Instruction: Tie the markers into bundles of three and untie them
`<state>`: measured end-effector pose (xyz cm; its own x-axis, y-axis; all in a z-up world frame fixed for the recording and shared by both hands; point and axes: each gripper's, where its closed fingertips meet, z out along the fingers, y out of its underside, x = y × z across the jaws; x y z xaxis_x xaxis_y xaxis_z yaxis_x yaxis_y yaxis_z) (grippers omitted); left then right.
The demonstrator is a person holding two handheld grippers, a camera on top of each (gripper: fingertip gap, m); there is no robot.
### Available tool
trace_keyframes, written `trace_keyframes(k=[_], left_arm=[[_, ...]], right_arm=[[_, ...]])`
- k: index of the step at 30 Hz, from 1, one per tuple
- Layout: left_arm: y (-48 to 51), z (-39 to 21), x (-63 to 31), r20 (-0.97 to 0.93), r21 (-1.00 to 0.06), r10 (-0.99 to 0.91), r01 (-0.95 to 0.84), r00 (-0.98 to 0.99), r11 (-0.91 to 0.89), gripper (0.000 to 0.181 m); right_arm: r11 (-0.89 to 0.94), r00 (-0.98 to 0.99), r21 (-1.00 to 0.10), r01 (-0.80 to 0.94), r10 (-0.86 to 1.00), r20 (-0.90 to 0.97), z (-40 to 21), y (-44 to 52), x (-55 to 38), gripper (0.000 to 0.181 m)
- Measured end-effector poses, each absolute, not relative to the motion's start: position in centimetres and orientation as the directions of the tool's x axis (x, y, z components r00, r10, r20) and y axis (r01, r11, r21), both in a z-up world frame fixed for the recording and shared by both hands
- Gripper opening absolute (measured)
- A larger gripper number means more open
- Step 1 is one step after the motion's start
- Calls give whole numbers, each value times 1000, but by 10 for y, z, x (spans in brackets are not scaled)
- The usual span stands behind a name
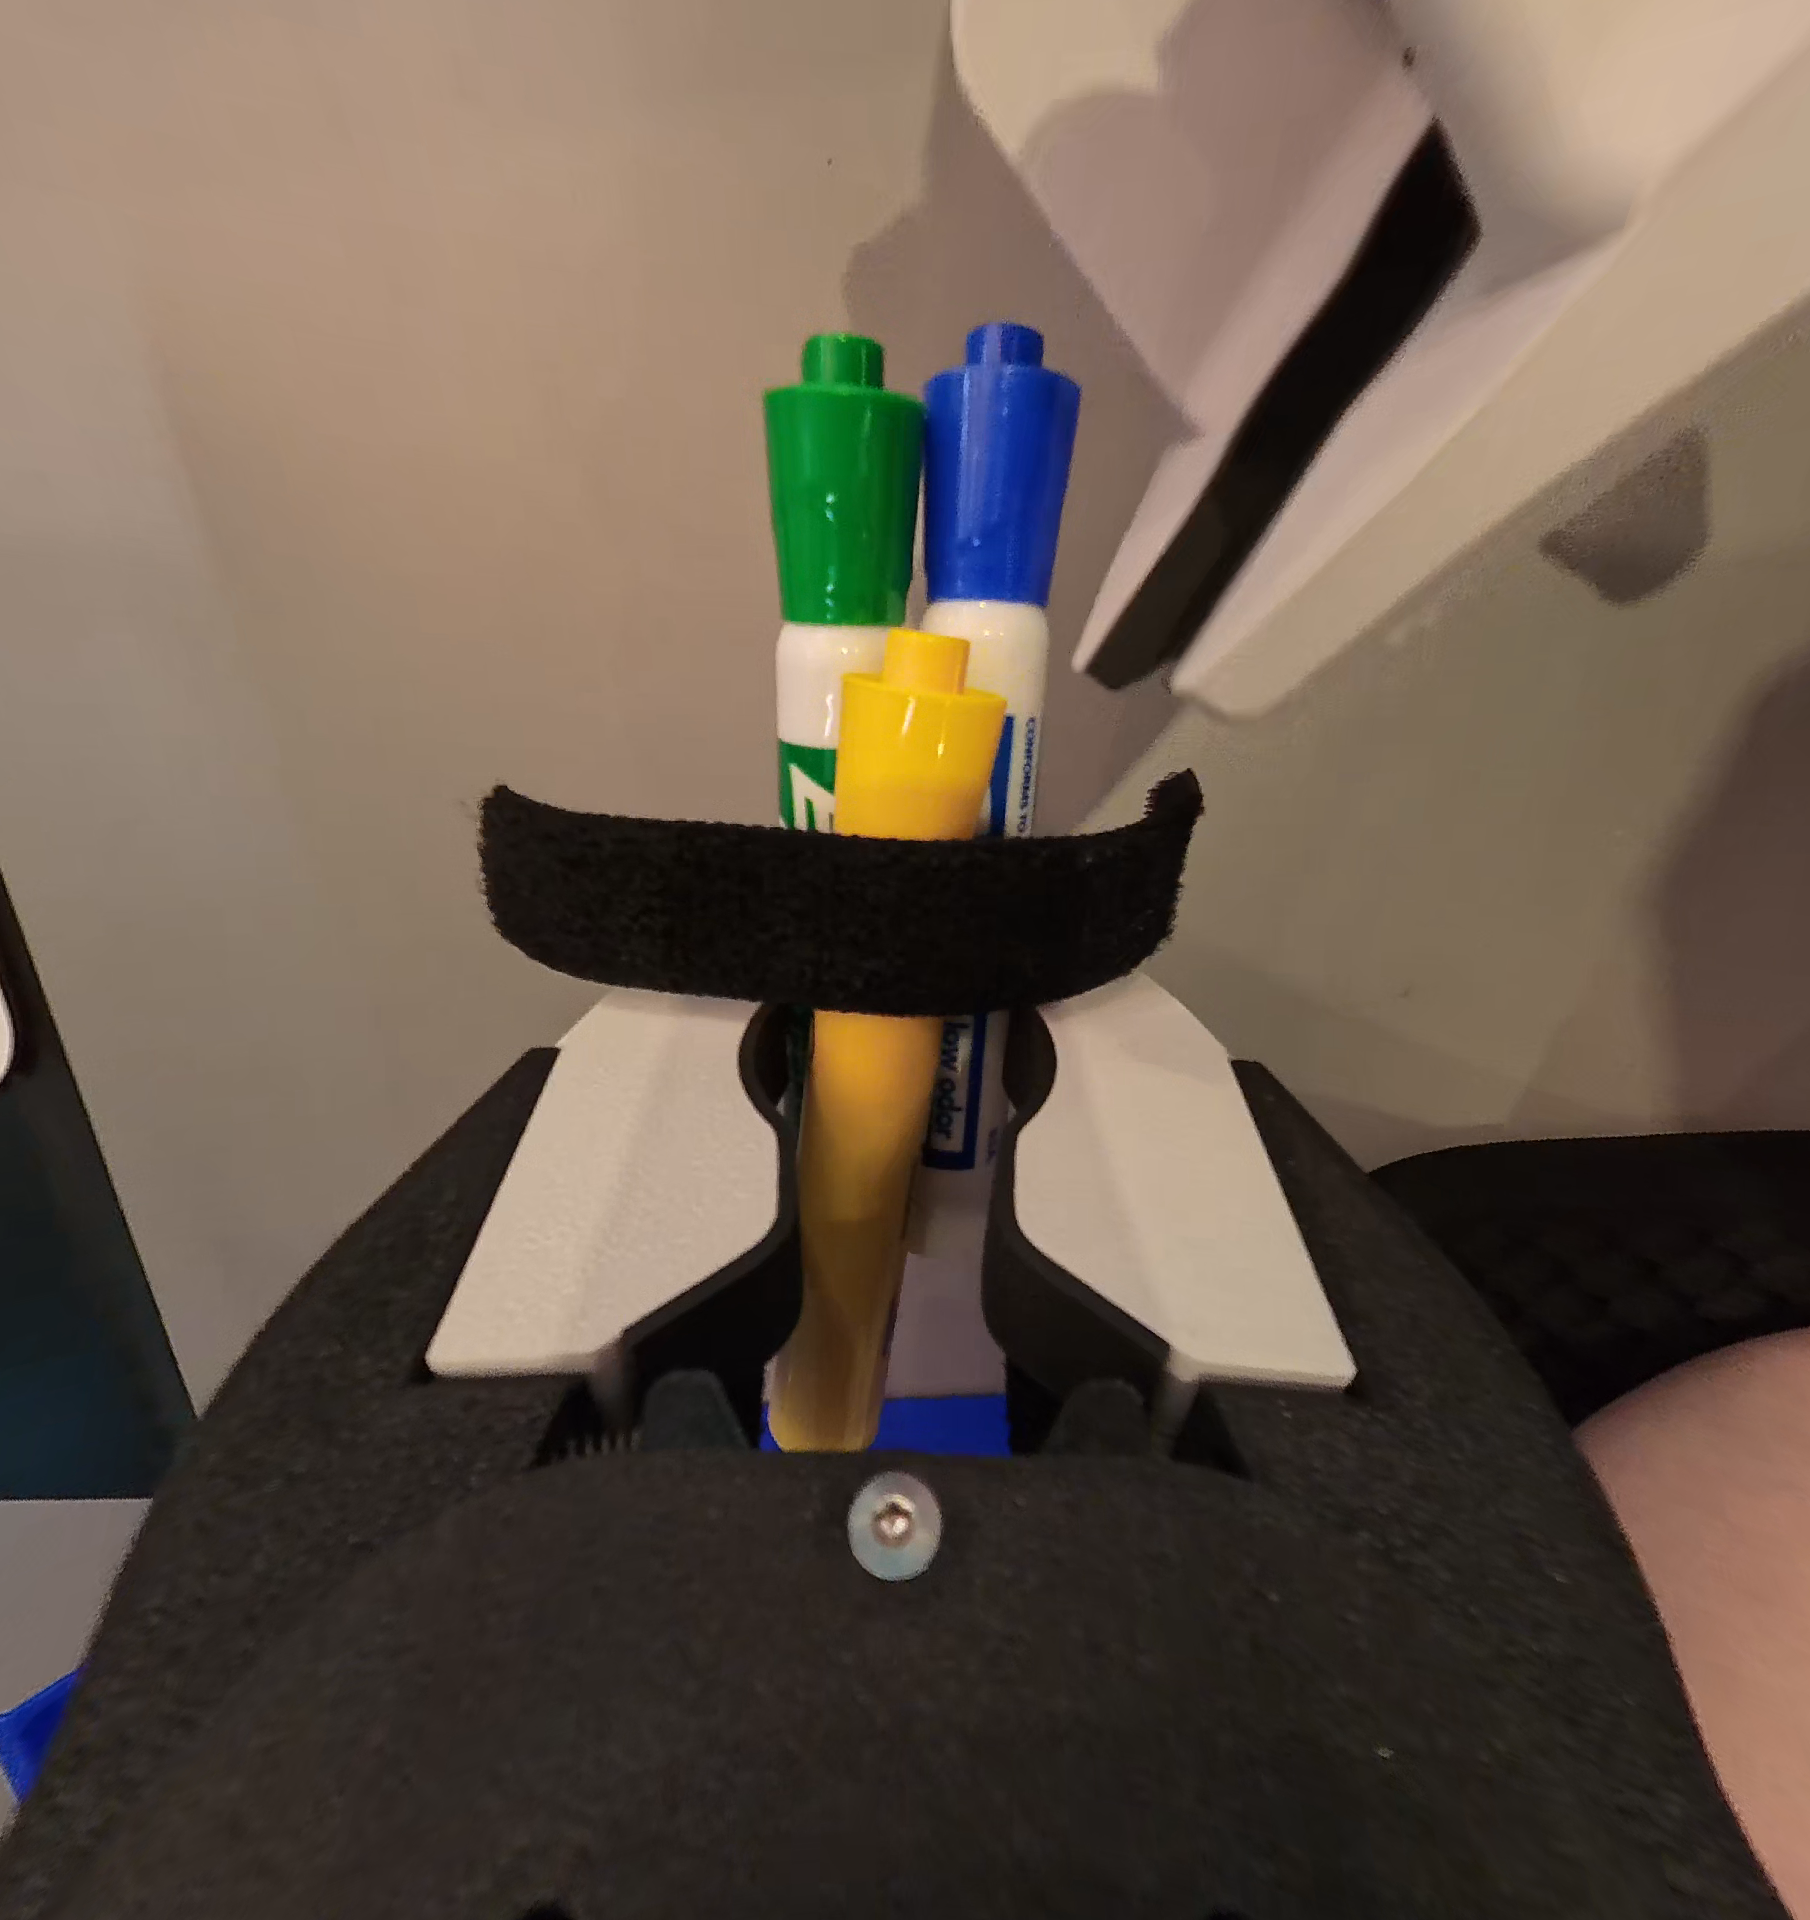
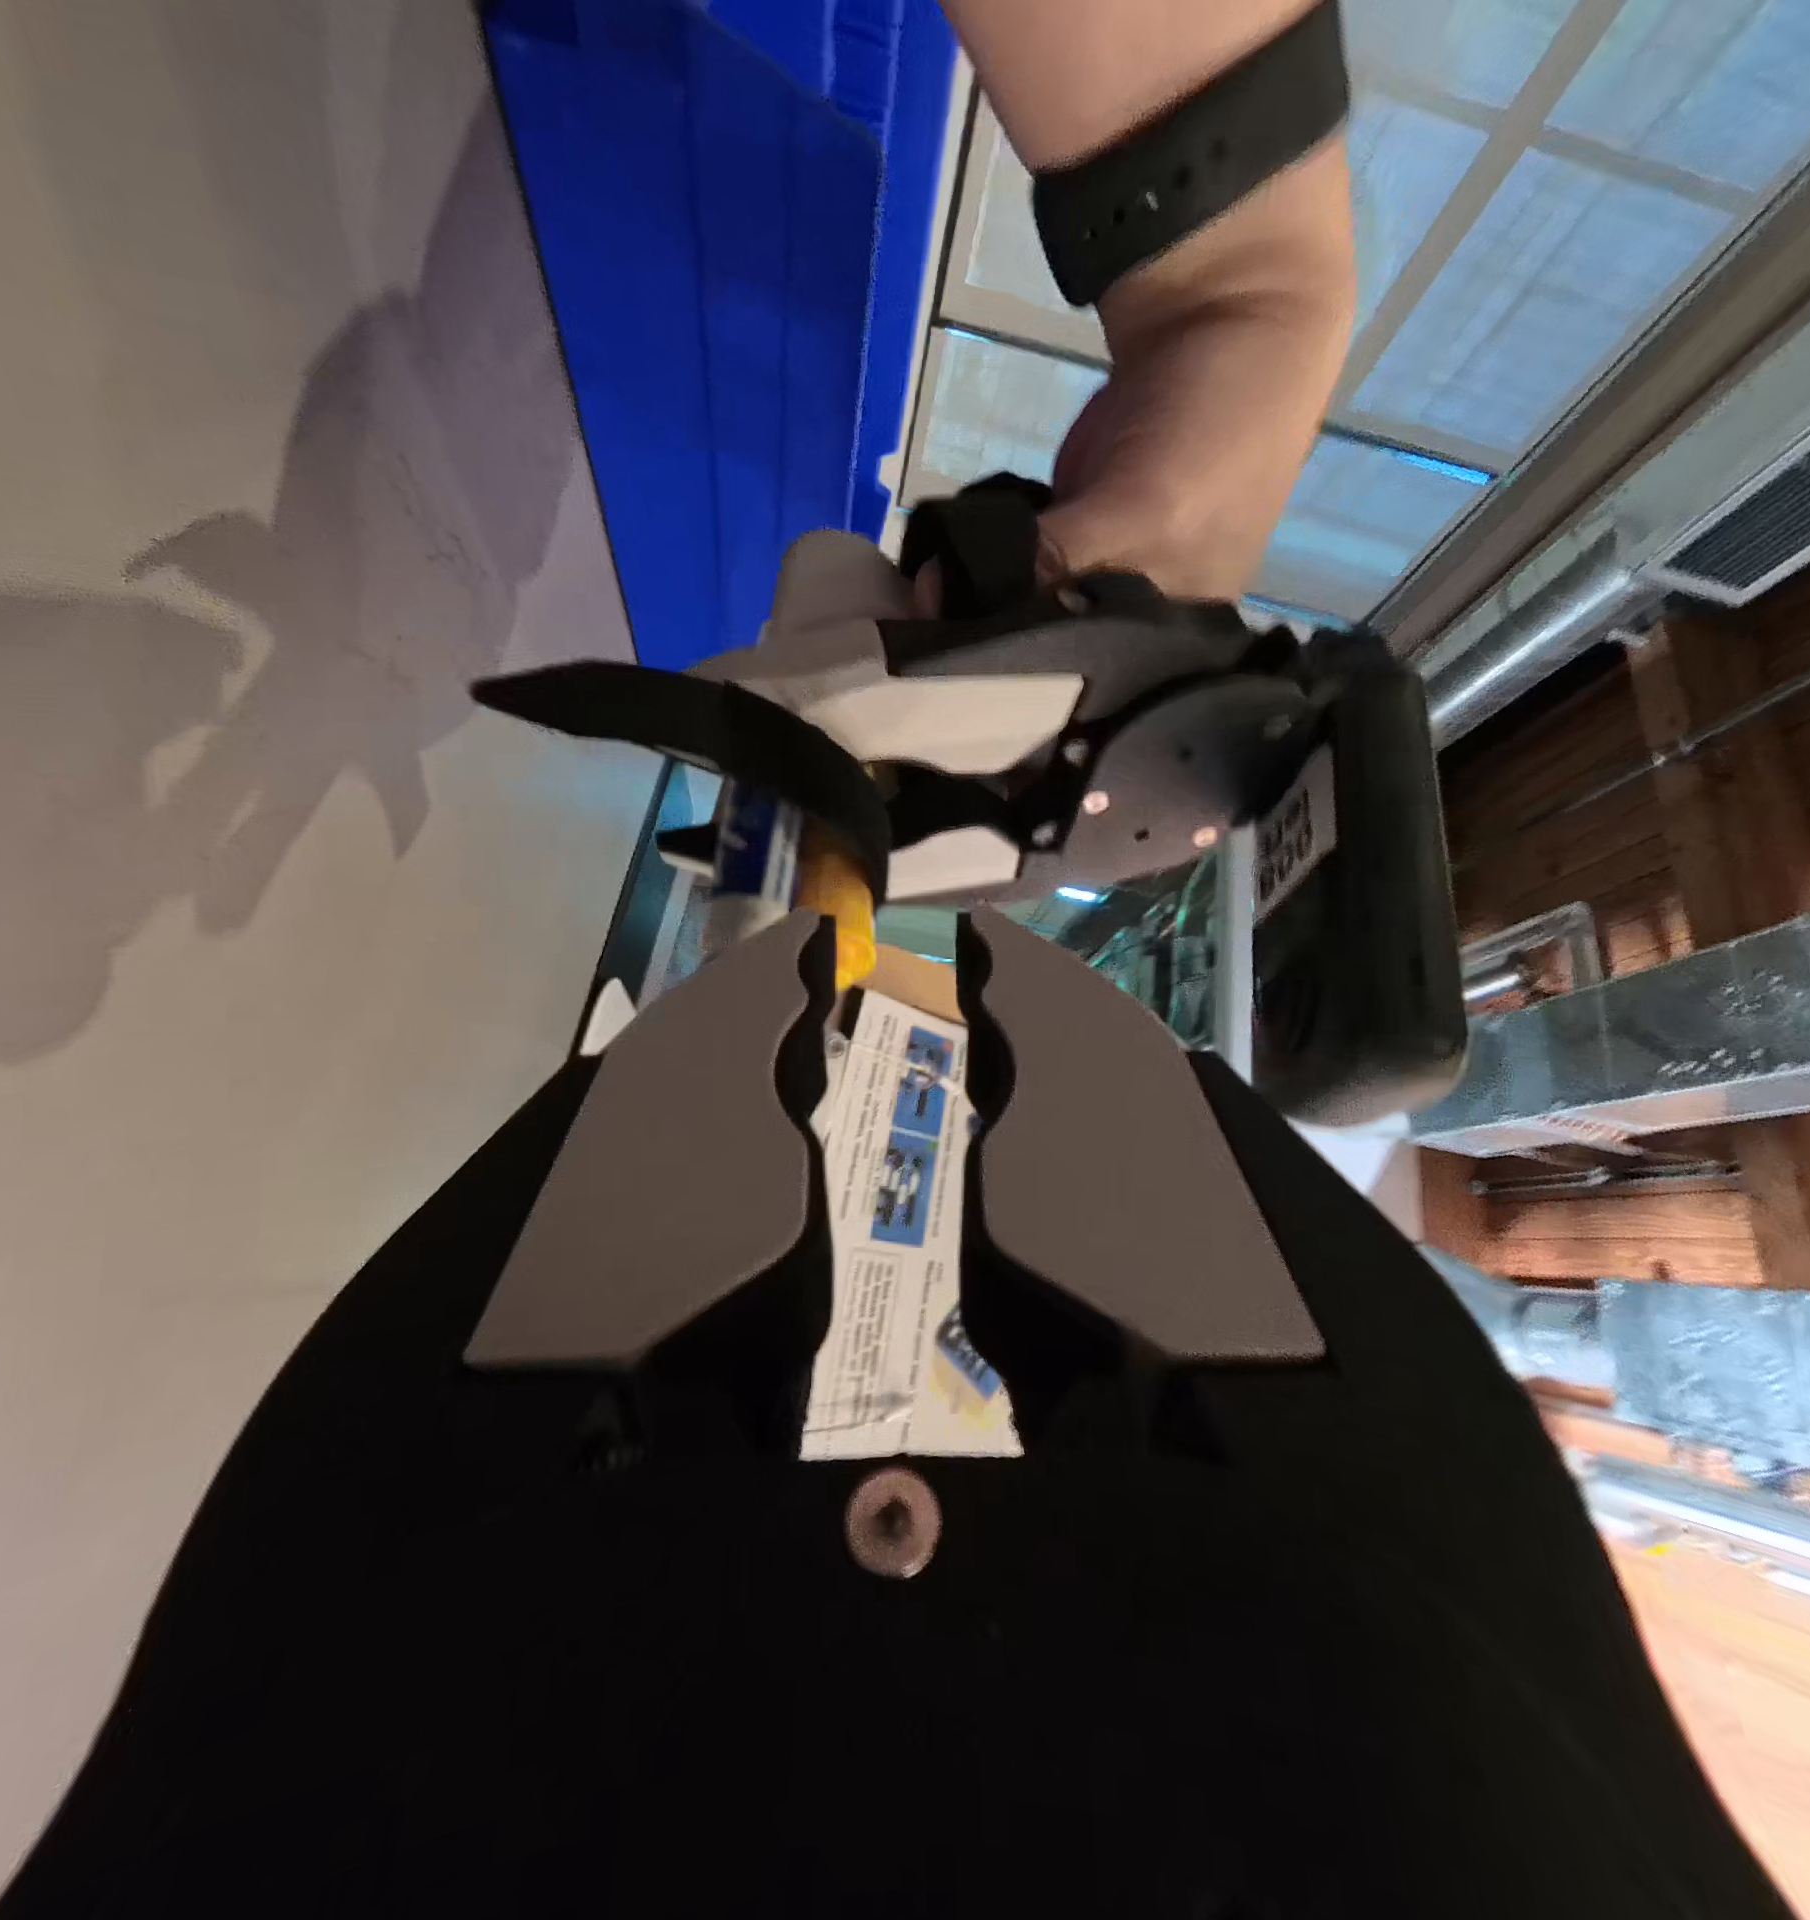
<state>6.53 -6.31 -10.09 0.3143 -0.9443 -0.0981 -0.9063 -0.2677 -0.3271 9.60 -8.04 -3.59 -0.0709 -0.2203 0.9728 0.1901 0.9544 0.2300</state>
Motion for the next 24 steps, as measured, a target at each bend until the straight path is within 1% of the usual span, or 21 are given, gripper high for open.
trace_keyframes(k=[2,3,4,5,7,8,9,10,11,13,16,19,21,24], left_arm=[[-63,-101,64,-96,-327,-943,-905,318,-272,38],[-63,-101,63,-95,-328,-942,-904,322,-275,38],[-62,-101,63,-96,-329,-941,-903,325,-278,38],[-63,-101,62,-93,-330,-941,-901,327,-281,38],[-63,-100,62,-91,-331,-940,-900,328,-282,38],[-63,-100,62,-89,-334,-940,-899,329,-283,38],[-64,-99,62,-87,-338,-941,-898,328,-282,38],[-64,-99,63,-86,-340,-941,-897,327,-281,38],[-64,-98,63,-87,-341,-941,-898,326,-280,37],[-65,-98,64,-88,-343,-942,-898,324,-277,37],[-64,-98,63,-90,-339,-941,-899,325,-278,38],[-65,-98,65,-91,-338,-943,-900,321,-274,38],[-65,-98,66,-90,-337,-944,-902,317,-271,38],[-66,-96,69,-91,-344,-947,-902,309,-261,38]], right_arm=[[970,-51,132,202,-124,991,-25,-72,102,23],[979,-41,47,196,-40,998,-19,-69,106,23],[981,-43,-77,178,86,995,-16,-66,109,23],[961,-55,-231,150,241,969,-13,-65,111,25],[835,-136,-545,75,550,824,-12,-67,114,42],[743,-183,-669,41,663,726,-11,-69,115,58],[641,-213,-768,5,751,625,-6,-68,116,73],[534,-253,-845,-27,814,523,-2,-68,118,79],[439,-308,-897,-46,848,431,-1,-70,120,91],[301,-333,-952,-59,893,303,-3,-65,118,101],[182,-315,-981,-69,929,195,-12,-58,106,104],[176,-275,-978,-114,940,201,-16,-54,96,104],[192,-289,-972,-137,931,224,-18,-59,93,102],[167,-323,-971,-168,922,214,-20,-65,92,98]])
